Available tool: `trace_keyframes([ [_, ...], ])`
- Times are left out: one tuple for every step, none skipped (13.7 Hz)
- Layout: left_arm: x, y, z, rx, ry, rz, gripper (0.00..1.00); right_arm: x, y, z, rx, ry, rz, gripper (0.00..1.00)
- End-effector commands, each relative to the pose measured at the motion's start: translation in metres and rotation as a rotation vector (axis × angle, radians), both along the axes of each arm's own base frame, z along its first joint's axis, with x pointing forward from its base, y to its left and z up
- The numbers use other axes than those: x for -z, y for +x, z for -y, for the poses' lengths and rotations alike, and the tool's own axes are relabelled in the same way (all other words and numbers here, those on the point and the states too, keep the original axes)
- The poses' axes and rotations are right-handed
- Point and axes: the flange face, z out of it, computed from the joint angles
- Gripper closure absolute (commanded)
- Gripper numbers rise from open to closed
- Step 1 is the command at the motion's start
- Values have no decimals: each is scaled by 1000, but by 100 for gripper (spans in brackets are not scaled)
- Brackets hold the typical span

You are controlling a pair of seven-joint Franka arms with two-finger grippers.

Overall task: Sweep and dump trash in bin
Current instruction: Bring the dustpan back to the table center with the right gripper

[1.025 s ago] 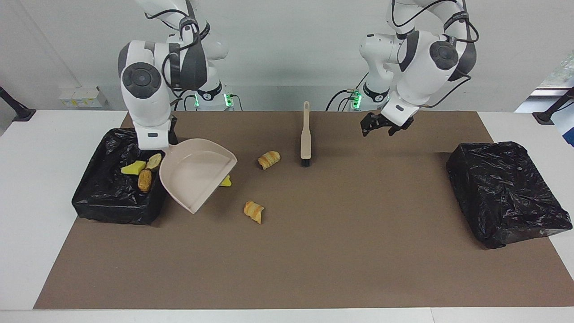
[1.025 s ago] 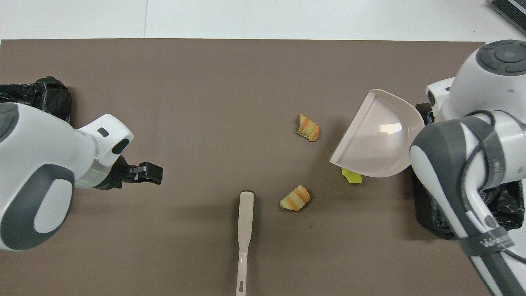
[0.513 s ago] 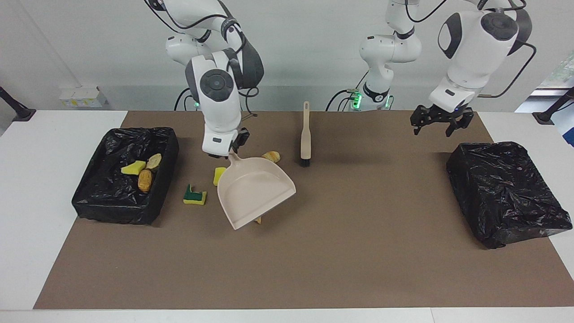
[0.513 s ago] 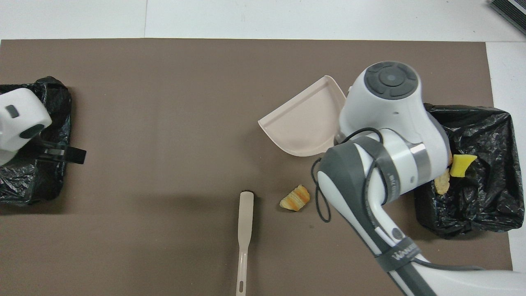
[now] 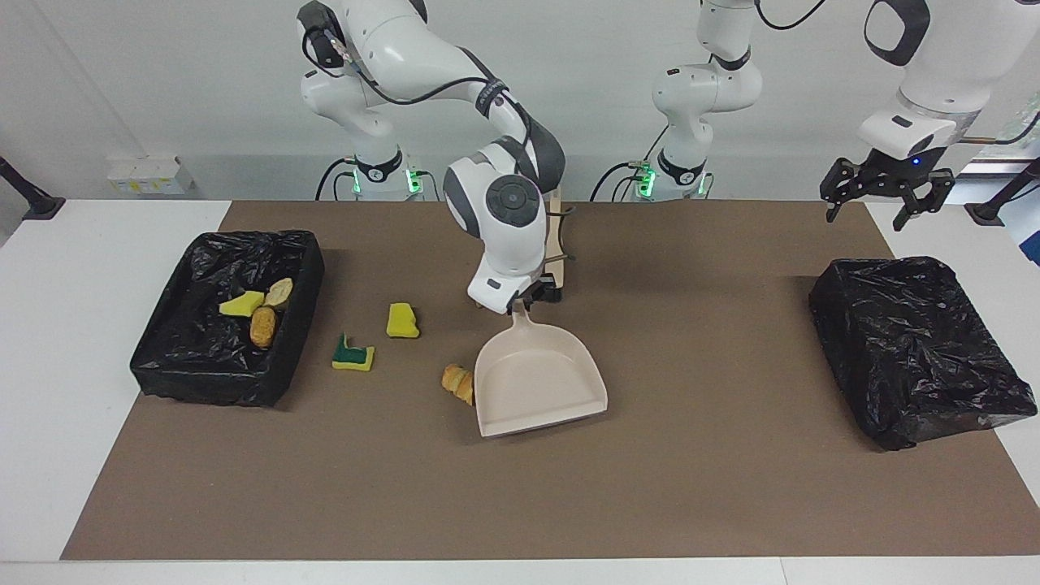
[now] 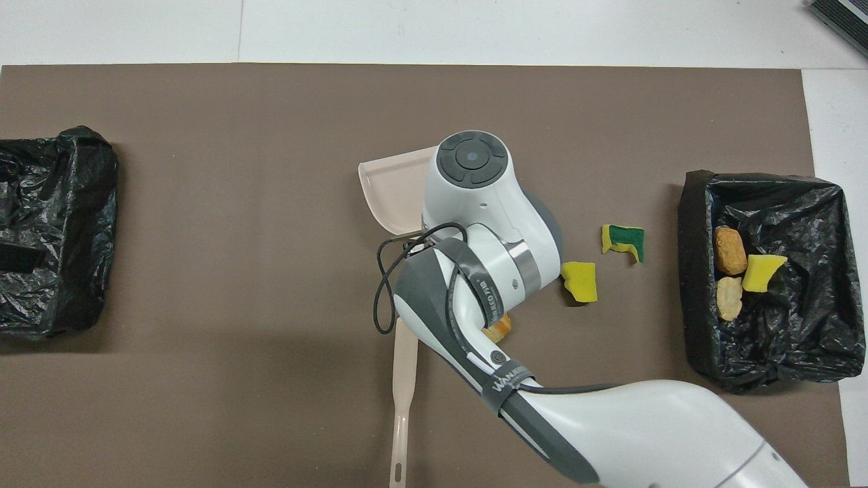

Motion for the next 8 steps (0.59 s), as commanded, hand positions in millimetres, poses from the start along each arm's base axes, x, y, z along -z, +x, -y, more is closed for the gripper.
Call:
trace_keyframes([
  [-1,-9,1,-41,-59,-56,0,-5,7,-20,79,94,-3,100],
  [-1,-9,8,-132,-101,-53,0,-7,7,-24,113,110,3,100],
  [0,-9,14,-197,-104,-55,0,-11,12,-26,213,158,12,100],
  [0,-9,15,-225,-105,-56,0,-1,10,-27,238,172,16,100],
  [0,-9,15,-231,-105,-57,0,3,7,-27,235,169,11,100],
  [-1,-10,17,-257,-106,-54,0,3,6,-25,234,166,10,100],
  [-1,-9,17,-292,-107,-49,0,3,4,-26,231,162,4,100],
  [-1,-9,17,-301,-107,-47,0,3,2,-26,227,156,-6,93],
])
